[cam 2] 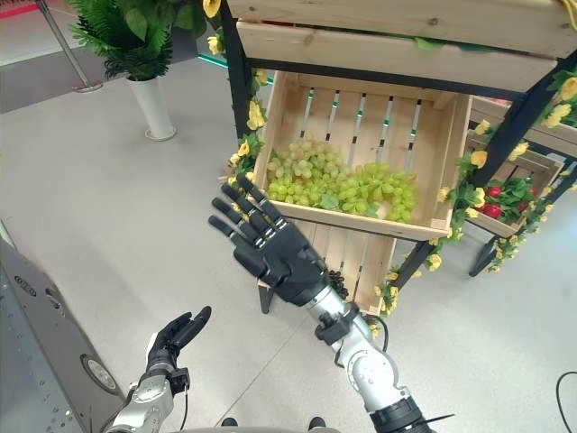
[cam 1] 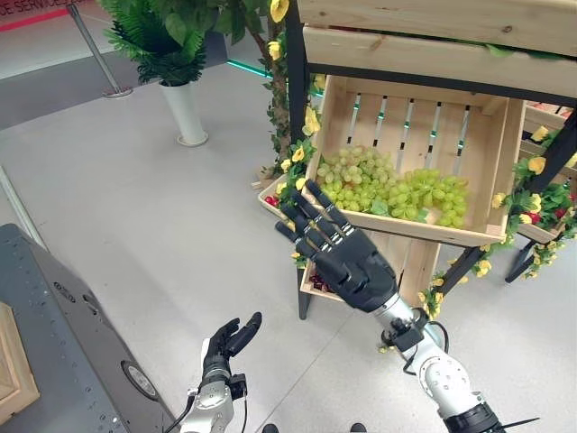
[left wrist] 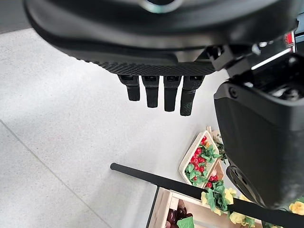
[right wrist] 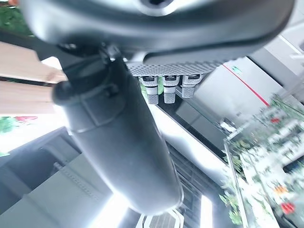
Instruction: Pick up the fruits from the basket on one side to the basket on the other side
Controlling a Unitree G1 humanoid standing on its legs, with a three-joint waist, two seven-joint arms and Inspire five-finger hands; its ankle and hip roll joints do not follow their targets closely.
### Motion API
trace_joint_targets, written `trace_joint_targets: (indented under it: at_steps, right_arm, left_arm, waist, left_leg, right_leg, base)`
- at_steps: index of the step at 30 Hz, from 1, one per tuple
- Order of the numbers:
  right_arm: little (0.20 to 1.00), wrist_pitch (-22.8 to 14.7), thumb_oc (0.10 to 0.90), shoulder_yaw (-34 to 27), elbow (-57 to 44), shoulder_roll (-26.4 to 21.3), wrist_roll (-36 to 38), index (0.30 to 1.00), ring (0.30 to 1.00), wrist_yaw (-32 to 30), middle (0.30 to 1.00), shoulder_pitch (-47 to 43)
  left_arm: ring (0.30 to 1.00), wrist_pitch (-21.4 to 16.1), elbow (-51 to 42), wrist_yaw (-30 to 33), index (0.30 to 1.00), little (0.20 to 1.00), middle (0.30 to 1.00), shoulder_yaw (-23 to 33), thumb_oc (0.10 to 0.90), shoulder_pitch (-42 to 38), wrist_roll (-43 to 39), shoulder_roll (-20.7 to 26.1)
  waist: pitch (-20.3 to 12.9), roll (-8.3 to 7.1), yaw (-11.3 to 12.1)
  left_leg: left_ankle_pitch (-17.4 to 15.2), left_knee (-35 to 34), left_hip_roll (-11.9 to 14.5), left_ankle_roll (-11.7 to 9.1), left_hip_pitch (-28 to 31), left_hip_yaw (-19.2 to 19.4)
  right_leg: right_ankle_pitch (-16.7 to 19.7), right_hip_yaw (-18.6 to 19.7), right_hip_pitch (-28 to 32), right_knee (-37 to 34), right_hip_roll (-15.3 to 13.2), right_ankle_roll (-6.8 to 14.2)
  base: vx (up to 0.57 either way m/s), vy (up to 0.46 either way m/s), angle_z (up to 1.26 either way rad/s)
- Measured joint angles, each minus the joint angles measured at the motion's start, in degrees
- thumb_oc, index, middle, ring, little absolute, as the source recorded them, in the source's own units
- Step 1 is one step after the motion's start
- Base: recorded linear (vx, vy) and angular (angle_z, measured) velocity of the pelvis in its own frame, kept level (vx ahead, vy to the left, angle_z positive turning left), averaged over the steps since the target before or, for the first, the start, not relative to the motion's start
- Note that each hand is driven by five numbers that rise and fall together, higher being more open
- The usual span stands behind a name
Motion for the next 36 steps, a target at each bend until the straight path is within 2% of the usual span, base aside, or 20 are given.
trace_joint_targets:
  at_steps: [5,9,12,14,15,22,24,25,26,27,28,29,30,31,32,33,35,36]
  right_arm:
    - [0.9,0.37,0.8,2.42,5.99,-3.36,-4.49,0.9,0.9,2.24,0.9,2.92]
    - [0.9,0.69,0.8,2.12,11.52,-2.45,-4.53,0.9,0.9,2.13,0.9,6.86]
    - [0.9,0.25,0.8,2.99,17.2,-1.34,-5.34,0.9,0.9,1.59,0.9,8.65]
    - [0.9,-0.84,0.8,3.65,23.09,-1.1,-11.0,0.9,0.9,-0.22,0.9,8.1]
    - [0.9,-0.84,0.8,3.85,23.89,-1.17,-11.6,0.9,0.9,-0.49,0.9,8.05]
    - [0.9,-1.1,0.8,3.34,34.26,-0.23,-13.41,0.9,0.9,-4.46,0.9,5.6]
    - [0.9,-1.15,0.8,2.89,36.19,0.74,-12.93,0.9,0.9,-7.22,0.9,5.06]
    - [0.9,-1.15,0.8,2.75,36.4,0.72,-12.91,0.9,0.9,-7.89,0.9,5.07]
    - [0.9,-1.15,0.8,2.56,36.75,1.0,-12.8,0.9,0.9,-8.83,0.9,5.08]
    - [0.9,-1.15,0.8,1.96,37.42,1.72,-12.72,0.9,0.9,-10.49,0.9,5.12]
    - [0.9,-1.16,0.8,1.57,38.14,2.49,-12.73,0.9,0.9,-11.37,0.9,4.91]
    - [0.9,-1.17,0.8,1.47,40.67,3.25,-12.48,0.9,0.9,-12.81,0.9,4.21]
    - [0.9,-1.18,0.8,1.27,42.21,3.42,-11.59,0.9,0.9,-13.1,0.9,4.14]
    - [0.9,-1.2,0.8,0.04,45.33,3.46,-8.84,0.9,0.9,-13.45,0.9,4.36]
    - [0.9,-1.27,0.8,-1.72,47.09,3.67,-7.48,0.9,0.9,-13.81,0.9,4.57]
    - [0.9,-1.64,0.8,-3.9,48.96,4.05,-5.46,0.9,0.9,-14.74,0.9,4.64]
    - [0.9,-2.47,0.8,-6.22,50.32,4.38,-3.1,0.9,0.9,-16.44,0.9,4.55]
    - [0.9,-2.61,0.8,-7.43,51.48,5.19,-1.37,0.9,0.9,-16.75,0.9,4.37]
  left_arm:
    - [0.9,0.0,2.93,0.09,0.9,0.9,0.9,0.09,0.8,0.17,0.14,0.05]
    - [0.9,0.33,5.6,0.28,0.9,0.9,0.9,0.21,0.8,2.5,0.17,0.05]
    - [0.9,2.53,7.79,0.62,0.9,0.9,0.9,0.12,0.8,2.72,1.43,0.03]
    - [0.9,3.68,8.38,0.62,0.9,0.9,0.9,0.11,0.8,2.45,1.77,-0.23]
    - [0.9,3.76,8.38,0.63,0.9,0.9,0.9,0.11,0.8,2.44,1.8,-0.31]
    - [0.9,3.78,13.47,1.93,0.9,0.9,0.9,0.12,0.8,1.78,2.08,-2.36]
    - [0.9,3.53,15.5,2.98,0.9,0.9,0.9,0.76,0.8,2.7,2.24,-4.5]
    - [0.9,3.51,16.35,3.32,0.9,0.9,0.9,0.96,0.8,2.43,2.18,-4.97]
    - [0.9,3.48,18.35,3.41,0.9,0.9,0.9,0.98,0.8,1.82,2.11,-5.83]
    - [0.9,3.52,21.2,3.34,0.9,0.9,0.9,1.85,0.8,-0.45,2.18,-6.17]
    - [0.9,3.56,22.19,3.26,0.9,0.9,0.9,2.41,0.8,-1.74,2.08,-6.22]
    - [0.9,3.61,22.52,3.27,0.9,0.9,0.9,3.28,0.8,-2.86,1.91,-4.84]
    - [0.9,3.48,22.6,3.36,0.9,0.9,0.9,3.8,0.8,-2.8,1.88,-4.63]
    - [0.9,3.07,23.68,3.46,0.9,0.9,0.9,4.83,0.8,-2.3,2.17,-4.6]
    - [0.9,2.8,24.15,3.48,0.9,0.9,0.9,4.8,0.8,-2.27,2.47,-4.73]
    - [0.9,2.43,25.44,3.49,0.9,0.9,0.9,4.67,0.8,-2.05,3.02,-4.8]
    - [0.9,2.11,27.56,3.78,0.9,0.9,0.9,4.77,0.8,-2.42,3.49,-4.2]
    - [0.9,1.57,28.87,3.82,0.9,0.9,0.9,4.85,0.8,-2.82,3.43,-3.42]
  waist:
    - [-1.64,-0.06,0.35]
    - [-1.99,-0.03,0.31]
    - [-2.22,0.24,0.45]
    - [-2.15,0.56,0.28]
    - [-2.09,0.69,0.62]
    - [-0.37,3.22,1.17]
    - [0.72,4.61,1.96]
    - [0.97,4.85,2.02]
    - [1.86,5.13,1.52]
    - [3.18,4.05,0.29]
    - [4.28,2.25,0.0]
    - [5.08,-0.81,0.62]
    - [5.01,-1.73,0.87]
    - [5.13,-2.47,0.93]
    - [4.8,-1.74,0.83]
    - [4.45,-0.36,0.28]
    - [4.56,-0.62,-0.77]
    - [4.48,-0.87,-0.77]
  left_leg:
    - [-0.12,0.0,0.04,-0.02,-0.03,-0.1]
    - [-0.21,0.0,0.11,0.12,-0.25,-0.21]
    - [0.0,0.04,0.19,0.0,-1.19,-0.84]
    - [0.36,0.02,0.25,-0.01,-1.76,-2.05]
    - [0.37,0.03,0.31,-0.03,-1.77,-2.07]
    - [0.94,1.2,1.14,-1.25,-1.73,-5.17]
    - [1.0,1.23,2.36,-2.29,-2.68,-6.24]
    - [1.18,1.26,2.94,-2.58,-3.23,-5.86]
    - [0.99,1.54,4.12,-2.51,-4.42,-3.04]
    - [-2.46,2.81,6.46,-0.94,-5.97,6.18]
    - [-2.9,5.1,6.44,0.23,-5.67,10.79]
    - [-3.69,12.14,5.03,0.46,-5.59,16.01]
    - [-4.28,16.84,4.23,0.48,-5.49,16.04]
    - [-5.54,22.65,2.45,-0.85,-3.96,15.42]
    - [-7.07,23.62,1.46,-1.62,-2.34,15.27]
    - [-8.6,22.46,0.58,-2.01,-0.86,15.37]
    - [-8.44,21.42,0.43,-2.24,-1.55,12.42]
    - [-8.45,19.93,0.47,-2.3,-1.59,10.31]
  right_leg:
    - [-0.05,-0.05,0.01,-0.03,0.0,-0.01]
    - [-0.09,-0.17,-0.17,-0.04,0.05,-0.05]
    - [-0.14,-0.61,-0.85,0.26,0.15,0.01]
    - [-0.63,-1.91,-0.85,0.5,0.18,-0.34]
    - [-0.64,-1.93,-0.83,0.51,0.25,-0.35]
    - [-1.67,-4.65,1.25,1.28,1.41,-1.37]
    - [-2.06,-5.41,1.4,1.54,2.87,-1.98]
    - [-2.26,-5.52,1.25,1.61,3.33,-2.31]
    - [-2.67,-6.35,1.32,1.81,4.27,-2.97]
    - [-3.29,-8.61,1.33,2.13,3.64,-4.33]
    - [-3.51,-10.24,1.05,1.85,1.94,-4.64]
    - [-3.5,-11.77,1.39,1.51,-0.9,-4.73]
    - [-3.52,-12.28,1.85,1.5,-1.83,-4.68]
    - [-3.51,-13.18,2.46,1.43,-2.41,-4.59]
    - [-3.61,-13.4,2.61,1.53,-2.29,-4.37]
    - [-3.72,-14.36,2.63,1.66,-1.77,-4.18]
    - [-4.15,-13.45,1.52,3.2,-0.81,-3.73]
    - [-4.59,-12.79,1.02,3.41,-0.05,-4.3]
  base:
    - [0.04,-0.096,0.01]
    - [-0.02,-0.144,0.01]
    - [-0.09,-0.183,0.1]
    - [-0.06,-0.192,0.25]
    - [-0.03,-0.231,0.12]
    - [-0.02,-0.23,0.21]
    - [-0.14,-0.183,0.35]
    - [-0.21,-0.136,0.64]
    - [-0.23,-0.14,1.22]
    - [-0.26,-0.141,1.41]
    - [-0.23,-0.14,1.39]
    - [-0.22,-0.116,0.75]
    - [-0.22,-0.099,0.64]
    - [-0.19,-0.058,0.39]
    - [-0.19,-0.061,0.48]
    - [-0.22,-0.049,0.58]
    - [-0.3,0.005,0.63]
    - [-0.38,0.086,0.41]
